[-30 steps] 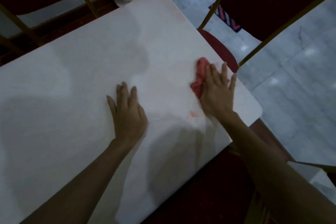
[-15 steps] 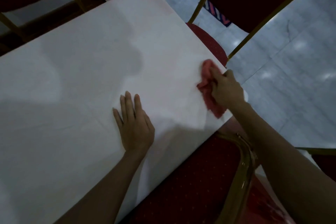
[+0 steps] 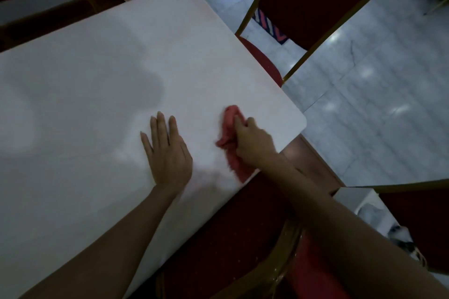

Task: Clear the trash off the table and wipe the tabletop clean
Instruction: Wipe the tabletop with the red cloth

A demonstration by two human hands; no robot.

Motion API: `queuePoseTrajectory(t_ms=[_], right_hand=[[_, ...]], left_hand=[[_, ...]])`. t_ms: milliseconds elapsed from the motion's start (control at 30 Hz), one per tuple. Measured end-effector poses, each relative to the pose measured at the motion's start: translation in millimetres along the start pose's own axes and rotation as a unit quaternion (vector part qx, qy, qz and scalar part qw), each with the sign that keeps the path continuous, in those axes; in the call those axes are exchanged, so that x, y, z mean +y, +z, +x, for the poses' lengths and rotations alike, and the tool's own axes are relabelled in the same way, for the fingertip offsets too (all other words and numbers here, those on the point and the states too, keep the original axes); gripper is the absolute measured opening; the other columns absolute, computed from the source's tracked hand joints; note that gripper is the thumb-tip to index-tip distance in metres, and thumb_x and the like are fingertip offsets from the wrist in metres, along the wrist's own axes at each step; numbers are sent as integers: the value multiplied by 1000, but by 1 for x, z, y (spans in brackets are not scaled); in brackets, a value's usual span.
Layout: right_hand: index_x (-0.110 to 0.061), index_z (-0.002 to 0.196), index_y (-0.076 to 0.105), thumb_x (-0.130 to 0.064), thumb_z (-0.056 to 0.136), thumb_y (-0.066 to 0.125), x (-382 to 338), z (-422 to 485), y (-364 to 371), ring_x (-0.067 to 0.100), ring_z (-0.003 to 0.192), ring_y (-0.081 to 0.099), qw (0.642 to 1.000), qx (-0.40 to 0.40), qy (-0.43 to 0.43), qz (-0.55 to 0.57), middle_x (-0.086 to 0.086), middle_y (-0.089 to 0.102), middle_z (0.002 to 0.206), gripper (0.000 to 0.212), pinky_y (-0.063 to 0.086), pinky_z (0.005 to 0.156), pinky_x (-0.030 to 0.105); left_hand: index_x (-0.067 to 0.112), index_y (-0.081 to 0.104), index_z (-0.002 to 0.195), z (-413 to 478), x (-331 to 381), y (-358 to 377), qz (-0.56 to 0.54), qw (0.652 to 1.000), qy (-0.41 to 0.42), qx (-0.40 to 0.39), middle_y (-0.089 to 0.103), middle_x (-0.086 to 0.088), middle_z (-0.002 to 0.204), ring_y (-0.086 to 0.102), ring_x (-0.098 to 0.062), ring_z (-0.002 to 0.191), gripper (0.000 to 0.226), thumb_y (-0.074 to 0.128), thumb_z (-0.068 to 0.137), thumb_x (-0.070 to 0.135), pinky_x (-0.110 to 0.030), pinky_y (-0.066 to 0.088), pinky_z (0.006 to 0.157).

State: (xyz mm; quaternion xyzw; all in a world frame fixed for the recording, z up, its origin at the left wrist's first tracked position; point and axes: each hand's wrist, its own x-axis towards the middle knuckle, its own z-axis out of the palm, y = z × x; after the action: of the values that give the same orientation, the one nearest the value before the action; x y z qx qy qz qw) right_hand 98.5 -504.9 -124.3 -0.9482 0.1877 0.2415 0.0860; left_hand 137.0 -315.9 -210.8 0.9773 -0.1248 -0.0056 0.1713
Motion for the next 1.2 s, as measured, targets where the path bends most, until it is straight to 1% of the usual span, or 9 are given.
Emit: queuePoseTrajectory(t_ms=[133, 300, 500, 667, 733, 833, 1000, 1133, 1200], right_hand=[[-7, 153, 20, -21, 100, 47, 25, 4, 5, 40, 105, 60, 991, 17, 134, 16, 19, 40, 136, 61, 51, 82, 47], [-16, 142, 35, -34, 92, 57, -70, -47, 44, 31, 114, 55, 959, 28, 159, 232, 13, 51, 133, 58, 45, 87, 40], [2, 150, 20, -35, 99, 52, -109, -74, 54, 33, 122, 53, 997, -67, -8, 24, 20, 37, 142, 70, 47, 96, 41], [4, 153, 12, -30, 101, 47, -37, -20, 15, 37, 134, 45, 991, -53, 121, -3, 21, 22, 156, 71, 40, 108, 45], [3, 148, 31, -29, 100, 50, -10, 0, -8, 36, 124, 54, 986, -58, 155, 30, 19, 38, 147, 60, 51, 98, 43], [-8, 119, 55, -20, 101, 43, 29, 36, -28, 15, 73, 64, 930, -17, 244, 274, 3, 64, 98, 24, 53, 46, 20], [-8, 133, 39, -29, 95, 57, 68, 86, -41, 32, 96, 61, 920, 98, 294, 239, 13, 60, 112, 47, 55, 79, 45], [-18, 126, 57, -27, 90, 57, 56, 69, -23, 32, 100, 66, 965, 19, 188, 181, 11, 63, 117, 37, 59, 76, 42], [-16, 141, 44, -28, 90, 62, 29, 39, 4, 34, 109, 62, 963, 9, 130, 235, 12, 59, 130, 55, 54, 90, 43]], left_hand=[[8, 33, 152, -23, -19, -9, -36, 998, 48, -19, 19, -14, 164, 10, -28, 153, 50, 32, 102, 17, -53, 9, 123], [4, 32, 152, -84, -33, -22, -29, 999, 11, -29, 21, -15, 163, 12, -28, 153, 53, 33, 100, 18, -53, 11, 122], [1, 36, 149, -92, -43, -20, -3, 998, 36, -45, 24, -19, 161, 15, -32, 152, 59, 42, 94, 20, -57, 15, 120], [1, 35, 150, -92, -39, -19, -17, 999, 30, -12, 25, -18, 161, 16, -31, 152, 53, 38, 100, 20, -56, 17, 120], [1, 34, 151, -92, -36, -19, -11, 999, 31, -8, 24, -18, 161, 16, -31, 152, 54, 38, 101, 20, -56, 17, 120], [2, 34, 151, -90, -33, -18, 3, 1000, 25, -4, 25, -17, 161, 17, -31, 152, 54, 36, 101, 21, -55, 17, 121], [4, 34, 152, -88, -29, -18, 26, 999, 4, -18, 24, -15, 162, 15, -29, 152, 55, 31, 100, 25, -53, 14, 122], [7, 32, 153, -88, -25, -19, 19, 999, -21, -24, 23, -14, 162, 13, -26, 153, 58, 30, 98, 25, -52, 12, 123], [7, 33, 152, -89, -21, -20, 17, 999, -27, -18, 25, -14, 162, 16, -27, 152, 58, 30, 96, 24, -52, 12, 123]])
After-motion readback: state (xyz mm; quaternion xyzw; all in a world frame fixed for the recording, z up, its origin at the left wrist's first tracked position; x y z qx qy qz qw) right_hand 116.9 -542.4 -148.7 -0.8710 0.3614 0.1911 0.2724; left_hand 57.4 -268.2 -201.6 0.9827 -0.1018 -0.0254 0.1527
